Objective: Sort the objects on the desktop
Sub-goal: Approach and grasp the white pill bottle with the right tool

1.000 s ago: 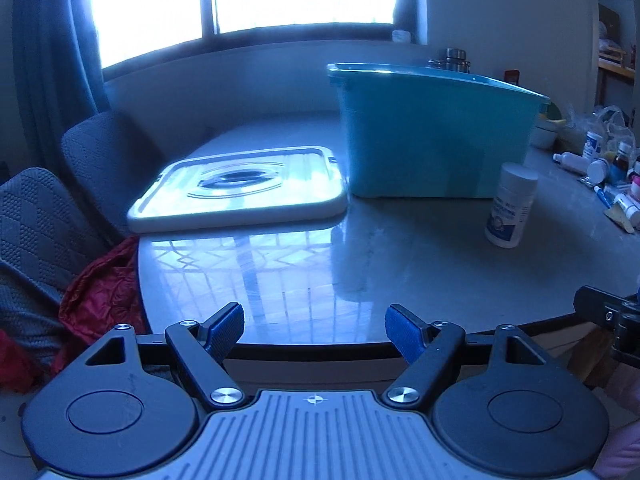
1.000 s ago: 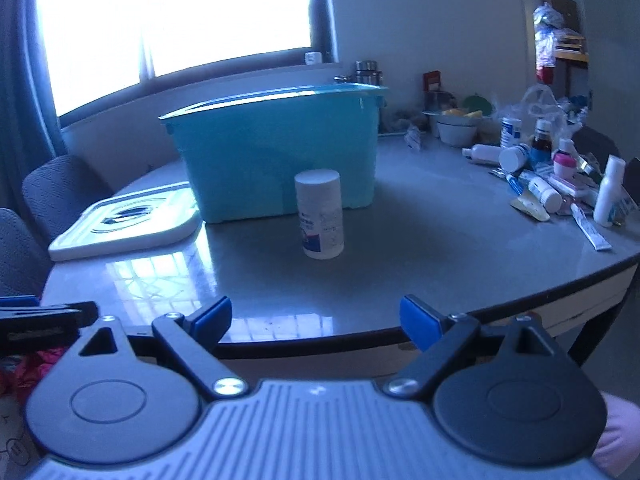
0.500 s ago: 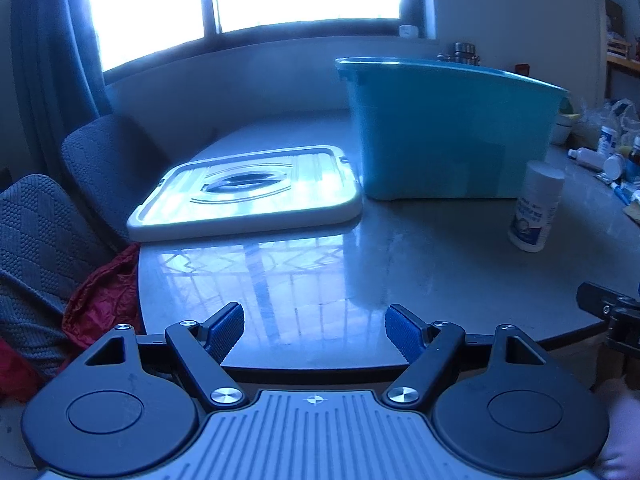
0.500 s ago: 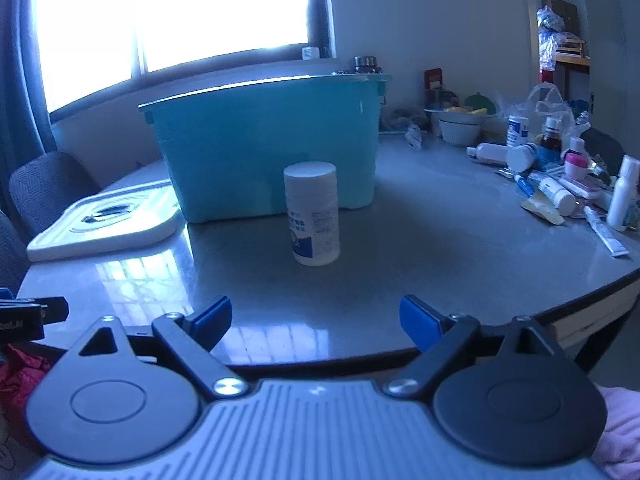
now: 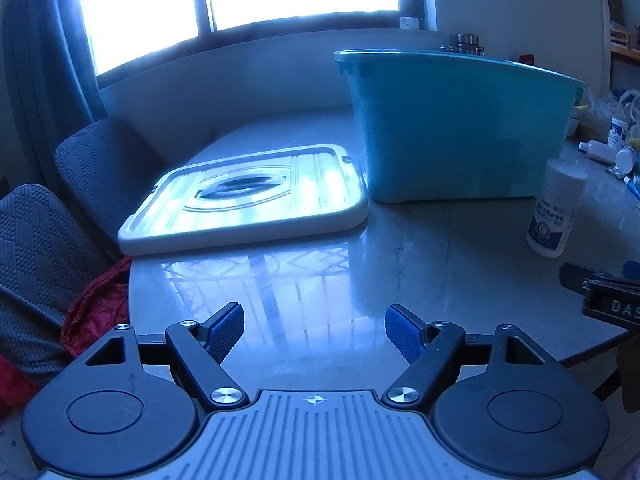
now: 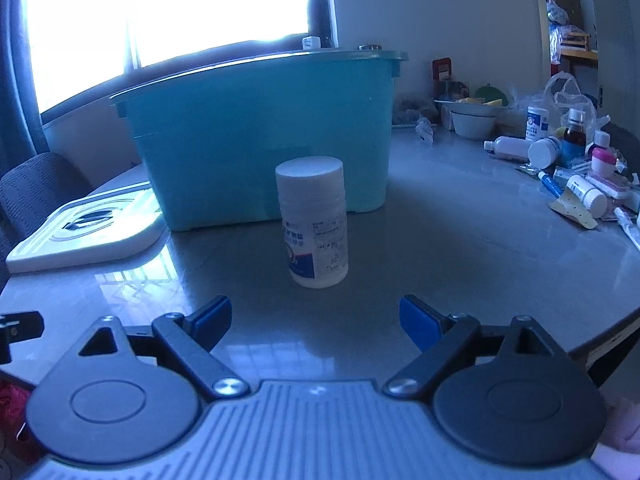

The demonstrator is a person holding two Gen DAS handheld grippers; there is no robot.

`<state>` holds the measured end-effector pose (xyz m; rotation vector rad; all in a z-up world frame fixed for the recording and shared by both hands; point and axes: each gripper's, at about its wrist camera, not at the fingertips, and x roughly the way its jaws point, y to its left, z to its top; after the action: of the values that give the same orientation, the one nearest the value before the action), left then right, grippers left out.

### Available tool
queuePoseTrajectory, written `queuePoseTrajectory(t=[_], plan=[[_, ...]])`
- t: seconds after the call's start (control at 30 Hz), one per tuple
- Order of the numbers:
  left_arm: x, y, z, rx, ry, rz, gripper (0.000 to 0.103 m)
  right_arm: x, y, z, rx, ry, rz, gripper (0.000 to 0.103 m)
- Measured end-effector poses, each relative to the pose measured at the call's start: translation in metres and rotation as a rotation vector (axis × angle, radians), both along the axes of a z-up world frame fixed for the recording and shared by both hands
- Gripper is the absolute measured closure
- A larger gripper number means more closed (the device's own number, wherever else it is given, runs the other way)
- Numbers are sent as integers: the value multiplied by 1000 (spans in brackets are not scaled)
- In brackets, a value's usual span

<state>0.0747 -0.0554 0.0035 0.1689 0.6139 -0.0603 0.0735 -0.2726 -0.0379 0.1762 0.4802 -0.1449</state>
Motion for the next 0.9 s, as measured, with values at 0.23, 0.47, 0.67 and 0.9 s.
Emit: queuePoseTrajectory(t=[0.23,0.47,0.67,0.9], plan=[[19,-3,-4,13,21,9,23,23,-5,-5,-15,8,1,11],[29,-4,-5,12,32,12,23,38,-10,-6,-25,5,-3,11],[35,-2,-4,10,28,15,23,52,-9,-4,-38,6,9,11],[42,2,-5,15,39,27,23,65,-5,-4,-38,9,19,11]])
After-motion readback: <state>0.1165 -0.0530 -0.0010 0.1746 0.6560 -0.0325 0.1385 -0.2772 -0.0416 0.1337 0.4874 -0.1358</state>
